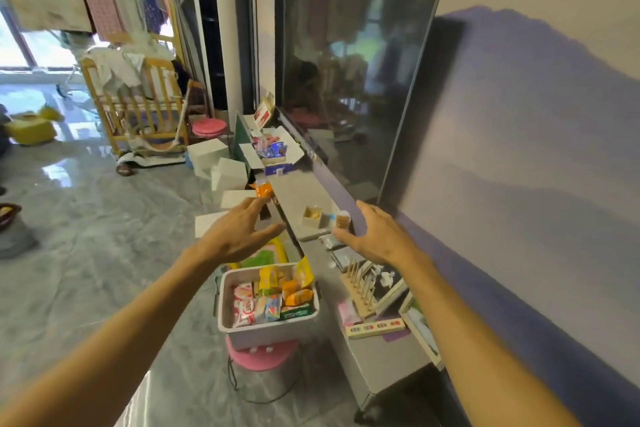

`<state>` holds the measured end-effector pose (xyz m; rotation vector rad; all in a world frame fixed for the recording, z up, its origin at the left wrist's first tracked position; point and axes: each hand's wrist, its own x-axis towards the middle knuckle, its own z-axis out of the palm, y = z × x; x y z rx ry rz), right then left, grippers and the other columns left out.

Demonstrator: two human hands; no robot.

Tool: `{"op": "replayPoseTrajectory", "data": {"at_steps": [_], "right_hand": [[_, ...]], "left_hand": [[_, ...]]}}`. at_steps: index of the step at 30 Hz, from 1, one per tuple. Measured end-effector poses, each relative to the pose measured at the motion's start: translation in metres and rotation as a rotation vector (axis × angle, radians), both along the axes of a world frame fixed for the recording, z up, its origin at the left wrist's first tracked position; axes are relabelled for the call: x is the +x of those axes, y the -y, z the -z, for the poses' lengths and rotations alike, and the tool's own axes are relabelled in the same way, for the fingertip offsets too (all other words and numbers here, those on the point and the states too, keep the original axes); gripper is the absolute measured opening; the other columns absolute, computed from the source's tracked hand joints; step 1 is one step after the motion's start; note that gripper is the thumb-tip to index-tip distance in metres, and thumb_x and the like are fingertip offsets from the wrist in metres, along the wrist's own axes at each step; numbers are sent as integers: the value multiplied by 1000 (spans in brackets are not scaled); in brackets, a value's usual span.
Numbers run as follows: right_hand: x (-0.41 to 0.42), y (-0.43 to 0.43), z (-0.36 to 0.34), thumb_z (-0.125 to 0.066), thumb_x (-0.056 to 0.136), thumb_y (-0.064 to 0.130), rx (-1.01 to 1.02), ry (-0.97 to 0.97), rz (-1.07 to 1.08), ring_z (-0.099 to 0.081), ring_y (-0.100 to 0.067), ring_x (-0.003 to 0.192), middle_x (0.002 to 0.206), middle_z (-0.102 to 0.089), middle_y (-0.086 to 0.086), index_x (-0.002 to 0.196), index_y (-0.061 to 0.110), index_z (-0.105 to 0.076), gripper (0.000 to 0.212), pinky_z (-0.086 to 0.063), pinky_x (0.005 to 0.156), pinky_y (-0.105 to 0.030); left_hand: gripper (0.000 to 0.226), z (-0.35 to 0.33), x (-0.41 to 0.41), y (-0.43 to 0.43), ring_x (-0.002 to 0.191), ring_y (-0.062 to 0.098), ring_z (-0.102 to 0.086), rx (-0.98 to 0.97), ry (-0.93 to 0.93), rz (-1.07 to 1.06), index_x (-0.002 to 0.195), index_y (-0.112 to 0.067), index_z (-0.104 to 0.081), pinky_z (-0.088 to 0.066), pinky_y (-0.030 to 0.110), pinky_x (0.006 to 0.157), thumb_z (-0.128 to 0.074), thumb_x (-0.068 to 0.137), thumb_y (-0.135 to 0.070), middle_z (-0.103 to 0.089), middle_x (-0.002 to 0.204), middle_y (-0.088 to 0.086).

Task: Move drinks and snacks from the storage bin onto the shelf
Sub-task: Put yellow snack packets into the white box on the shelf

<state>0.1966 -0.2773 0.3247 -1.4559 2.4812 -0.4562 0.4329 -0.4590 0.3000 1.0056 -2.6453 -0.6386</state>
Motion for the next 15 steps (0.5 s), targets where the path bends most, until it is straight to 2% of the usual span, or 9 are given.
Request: {"op": "replayPoseTrajectory", "data": {"at_steps": [2, 5, 9, 11, 13, 15], "right_hand": [[-11, 31, 26, -54, 82, 89, 24, 46, -21, -59, -31, 133, 153, -54, -4, 151, 30, -44, 91, -54, 102, -51], [-34, 75, 71, -47, 81, 93, 82, 79, -43, -51, -34, 144, 165, -44, -3, 163, 34, -29, 103, -50, 110, -56], [-70, 128, 137, -43, 77, 97, 186, 142, -60, -40, -33, 154, 174, -29, -4, 169, 30, -19, 116, -43, 117, -58], [-87, 151, 172, -44, 76, 98, 230, 190, -64, -42, -33, 152, 172, -33, -6, 167, 29, -22, 117, -44, 116, -56], [-100, 172, 202, -51, 80, 92, 263, 223, -77, -51, -32, 144, 164, -46, -8, 160, 27, -34, 105, -48, 112, -51], [-110, 194, 234, -58, 87, 82, 302, 255, -81, -50, -32, 144, 162, -47, -9, 159, 23, -38, 95, -46, 111, -47]], "left_hand": [[90, 24, -8, 18, 145, 31, -46, 47, 30, -25, 162, -30, -27, -42, 51, 115, -46, 91, -82, -34, 168, 7], [112, 64, -27, 50, 142, 30, -49, 116, 89, -65, 161, -32, -29, -45, 53, 115, -28, 74, -102, -35, 168, 5], [109, 129, -61, 91, 133, 29, -59, 203, 153, -89, 158, -35, -33, -51, 54, 108, -27, 73, -103, -42, 163, 4], [108, 165, -80, 108, 134, 28, -58, 241, 199, -100, 159, -31, -35, -51, 53, 108, -29, 76, -101, -43, 162, 4], [104, 200, -98, 124, 133, 28, -57, 274, 235, -125, 158, -29, -37, -50, 52, 108, -31, 80, -98, -44, 162, 4], [101, 236, -113, 140, 133, 28, -57, 297, 258, -150, 156, -29, -40, -49, 48, 109, -32, 81, -96, -46, 160, 3]]}}
